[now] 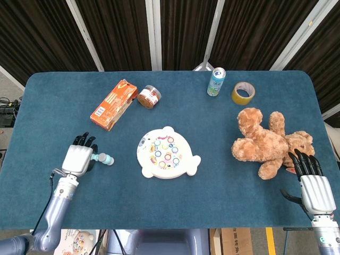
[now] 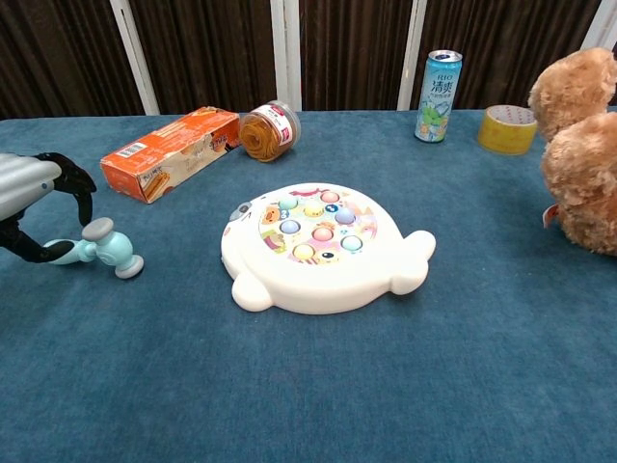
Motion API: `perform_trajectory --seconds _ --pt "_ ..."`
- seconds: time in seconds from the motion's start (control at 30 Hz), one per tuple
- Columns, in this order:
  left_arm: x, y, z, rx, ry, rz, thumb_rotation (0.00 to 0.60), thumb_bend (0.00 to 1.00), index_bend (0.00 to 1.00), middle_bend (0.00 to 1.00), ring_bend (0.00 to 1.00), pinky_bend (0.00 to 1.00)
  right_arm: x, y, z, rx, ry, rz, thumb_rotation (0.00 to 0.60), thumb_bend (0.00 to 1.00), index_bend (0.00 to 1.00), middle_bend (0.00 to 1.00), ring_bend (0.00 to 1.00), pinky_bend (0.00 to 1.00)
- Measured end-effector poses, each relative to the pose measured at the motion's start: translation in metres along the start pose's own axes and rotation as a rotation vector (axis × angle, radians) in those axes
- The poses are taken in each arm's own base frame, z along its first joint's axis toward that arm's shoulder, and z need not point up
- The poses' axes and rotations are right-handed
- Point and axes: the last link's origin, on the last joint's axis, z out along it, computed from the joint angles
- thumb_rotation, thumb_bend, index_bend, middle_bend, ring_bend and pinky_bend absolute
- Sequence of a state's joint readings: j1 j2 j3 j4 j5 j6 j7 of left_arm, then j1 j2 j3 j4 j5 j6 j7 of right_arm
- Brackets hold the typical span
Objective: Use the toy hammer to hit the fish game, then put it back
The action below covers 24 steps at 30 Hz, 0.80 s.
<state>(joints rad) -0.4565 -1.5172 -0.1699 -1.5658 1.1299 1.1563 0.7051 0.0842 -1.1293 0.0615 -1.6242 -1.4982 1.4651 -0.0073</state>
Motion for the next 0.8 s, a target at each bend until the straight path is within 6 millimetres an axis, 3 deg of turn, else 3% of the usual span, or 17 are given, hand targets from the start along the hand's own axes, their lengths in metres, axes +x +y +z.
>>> perform_trajectory --seconds 0.8 --pt "-0.014 0.012 0.005 0.000 -0.022 0.020 0.600 0.38 0.47 0.18 0.05 0.16 0.000 0.000 0.000 -0.003 -0.008 0.008 0.600 0.18 0.00 0.00 0.00 0.00"
